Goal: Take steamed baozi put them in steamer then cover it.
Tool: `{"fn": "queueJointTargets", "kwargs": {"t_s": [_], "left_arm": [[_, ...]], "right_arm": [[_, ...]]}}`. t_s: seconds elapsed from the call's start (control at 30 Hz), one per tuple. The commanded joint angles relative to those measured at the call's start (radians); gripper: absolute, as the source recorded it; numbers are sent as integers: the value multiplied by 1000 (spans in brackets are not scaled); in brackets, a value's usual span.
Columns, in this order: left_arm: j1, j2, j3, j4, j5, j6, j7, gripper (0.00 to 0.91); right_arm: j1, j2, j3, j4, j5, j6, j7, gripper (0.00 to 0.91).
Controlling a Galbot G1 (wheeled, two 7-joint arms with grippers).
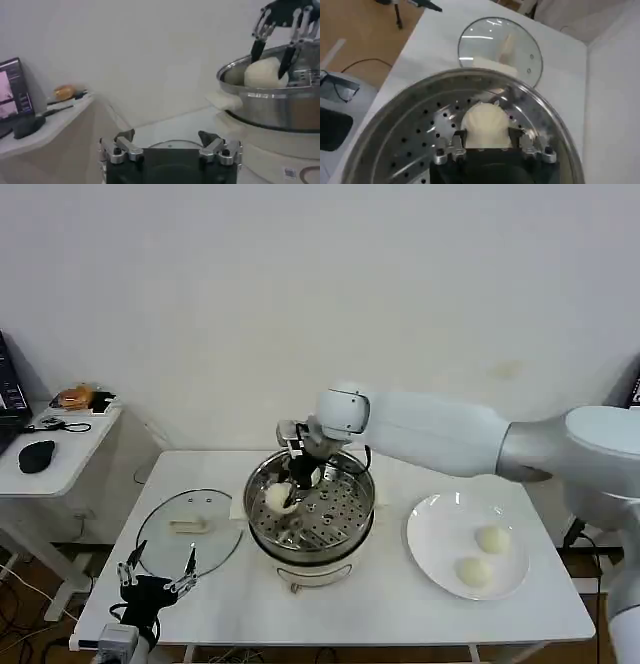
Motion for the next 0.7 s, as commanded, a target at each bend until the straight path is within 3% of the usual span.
{"fn": "queueJointTargets", "kwargs": {"t_s": [0.03,0.23,0.27,0.3,0.7], "left_arm": [[1,2,-2,2,-1,0,1,907],[4,4,-3,4,-3,-2,1,907],[3,4,-3,4,-3,-2,1,907],[2,3,-2,4,-3,-2,1,907],[6,3,-2,-5,-3,-1,1,907]], "right_arm": [[-34,49,7,-71,-17,-9,4,595],[-39,54,7,-86,-35,-11,6,595],[-40,55,7,-87,-37,-11,7,836],[-41,55,7,-88,-40,-11,8,907],[-15,33,16,-56,-45,3,25,907]]}}
